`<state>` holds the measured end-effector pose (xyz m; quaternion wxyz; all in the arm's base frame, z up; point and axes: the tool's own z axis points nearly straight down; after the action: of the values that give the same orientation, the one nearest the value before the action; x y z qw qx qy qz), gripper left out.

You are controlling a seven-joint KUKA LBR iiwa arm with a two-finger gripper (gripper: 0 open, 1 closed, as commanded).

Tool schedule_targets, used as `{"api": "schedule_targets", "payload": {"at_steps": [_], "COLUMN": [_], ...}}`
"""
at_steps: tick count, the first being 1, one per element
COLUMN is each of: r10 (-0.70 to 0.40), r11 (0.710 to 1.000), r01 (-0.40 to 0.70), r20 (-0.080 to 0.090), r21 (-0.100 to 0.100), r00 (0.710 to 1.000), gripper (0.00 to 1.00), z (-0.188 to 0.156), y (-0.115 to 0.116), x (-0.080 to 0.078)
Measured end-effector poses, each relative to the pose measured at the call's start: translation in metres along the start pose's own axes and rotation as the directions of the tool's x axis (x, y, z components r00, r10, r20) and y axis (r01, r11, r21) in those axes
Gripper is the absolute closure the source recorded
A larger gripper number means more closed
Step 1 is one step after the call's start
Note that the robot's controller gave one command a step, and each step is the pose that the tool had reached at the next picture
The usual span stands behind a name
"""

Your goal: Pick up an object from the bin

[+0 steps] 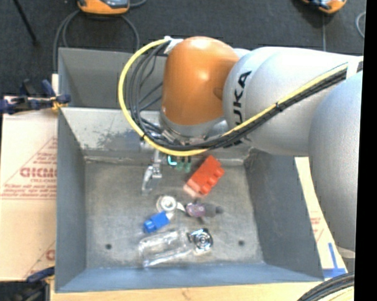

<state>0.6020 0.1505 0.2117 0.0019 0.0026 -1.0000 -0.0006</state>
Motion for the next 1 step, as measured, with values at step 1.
{"api": "schedule_targets", "payload": {"at_steps": [1], "r10": [-0.290], "r11": [0.957], "r01": [0.290], "r20": [0.001], "r21": [0.001], "r00": [0.957], "gripper": [0.00], "z": [0.0905], "y": [0.0706], "x": [0.0391]}}
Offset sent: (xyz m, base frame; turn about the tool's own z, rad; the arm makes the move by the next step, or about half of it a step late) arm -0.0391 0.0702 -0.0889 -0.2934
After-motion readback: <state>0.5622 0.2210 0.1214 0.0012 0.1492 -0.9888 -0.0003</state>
